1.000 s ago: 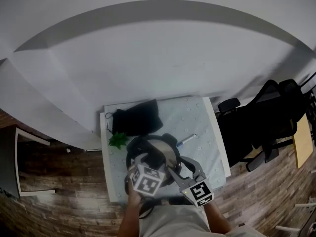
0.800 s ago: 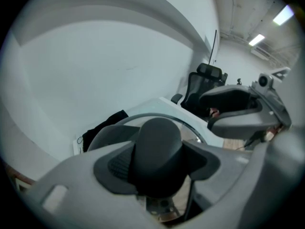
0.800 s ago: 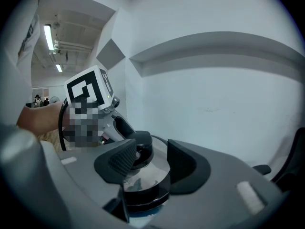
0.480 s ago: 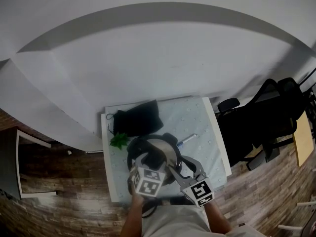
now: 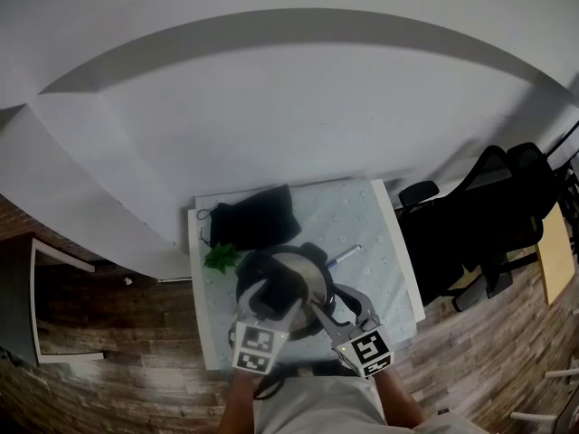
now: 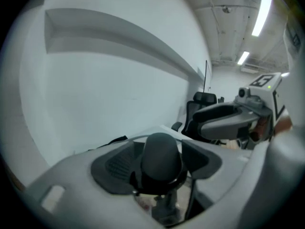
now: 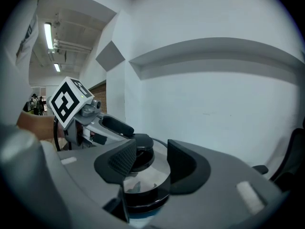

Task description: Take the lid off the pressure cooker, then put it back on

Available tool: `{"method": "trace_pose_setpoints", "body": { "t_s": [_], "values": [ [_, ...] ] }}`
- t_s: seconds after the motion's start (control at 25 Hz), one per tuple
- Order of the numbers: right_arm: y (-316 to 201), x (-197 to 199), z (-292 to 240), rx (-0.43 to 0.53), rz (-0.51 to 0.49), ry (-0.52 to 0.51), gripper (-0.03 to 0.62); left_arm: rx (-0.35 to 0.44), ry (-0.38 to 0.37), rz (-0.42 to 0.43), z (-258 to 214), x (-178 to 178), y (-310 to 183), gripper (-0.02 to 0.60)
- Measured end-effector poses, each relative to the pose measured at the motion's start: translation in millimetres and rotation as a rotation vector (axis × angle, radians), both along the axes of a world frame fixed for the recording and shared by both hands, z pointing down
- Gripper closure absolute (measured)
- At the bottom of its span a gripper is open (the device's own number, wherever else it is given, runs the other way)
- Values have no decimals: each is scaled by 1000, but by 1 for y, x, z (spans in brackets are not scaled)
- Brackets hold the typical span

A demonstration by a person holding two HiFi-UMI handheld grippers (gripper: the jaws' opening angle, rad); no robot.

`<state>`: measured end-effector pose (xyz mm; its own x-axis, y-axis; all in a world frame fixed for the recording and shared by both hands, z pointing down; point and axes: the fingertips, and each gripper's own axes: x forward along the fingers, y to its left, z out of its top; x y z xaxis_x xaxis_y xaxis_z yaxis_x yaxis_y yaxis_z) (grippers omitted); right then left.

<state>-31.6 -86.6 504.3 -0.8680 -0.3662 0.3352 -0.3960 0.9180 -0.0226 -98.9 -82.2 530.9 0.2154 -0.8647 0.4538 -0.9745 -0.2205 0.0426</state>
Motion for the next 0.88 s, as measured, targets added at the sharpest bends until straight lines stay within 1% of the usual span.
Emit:
{"method": "trace_pose_setpoints", "body": {
  "t_s": [0.16, 0.28, 0.4, 0.48, 0.88],
  "values": [
    [2, 2, 0, 18, 5, 5, 405, 98, -4, -21, -17, -10, 15, 279],
    [1, 5, 1, 33, 5, 11, 405, 146, -11, -30, -25, -17, 27, 284],
    [3, 5, 1, 19, 21, 5, 405, 159, -19, -33, -27, -21, 36, 290],
    [4, 5, 1, 38, 15, 8, 405, 159, -22, -35, -26, -23, 41, 295],
    [11, -1, -1, 49, 40, 19, 405, 185, 8, -12, -28, -25, 50, 298]
  ]
}}
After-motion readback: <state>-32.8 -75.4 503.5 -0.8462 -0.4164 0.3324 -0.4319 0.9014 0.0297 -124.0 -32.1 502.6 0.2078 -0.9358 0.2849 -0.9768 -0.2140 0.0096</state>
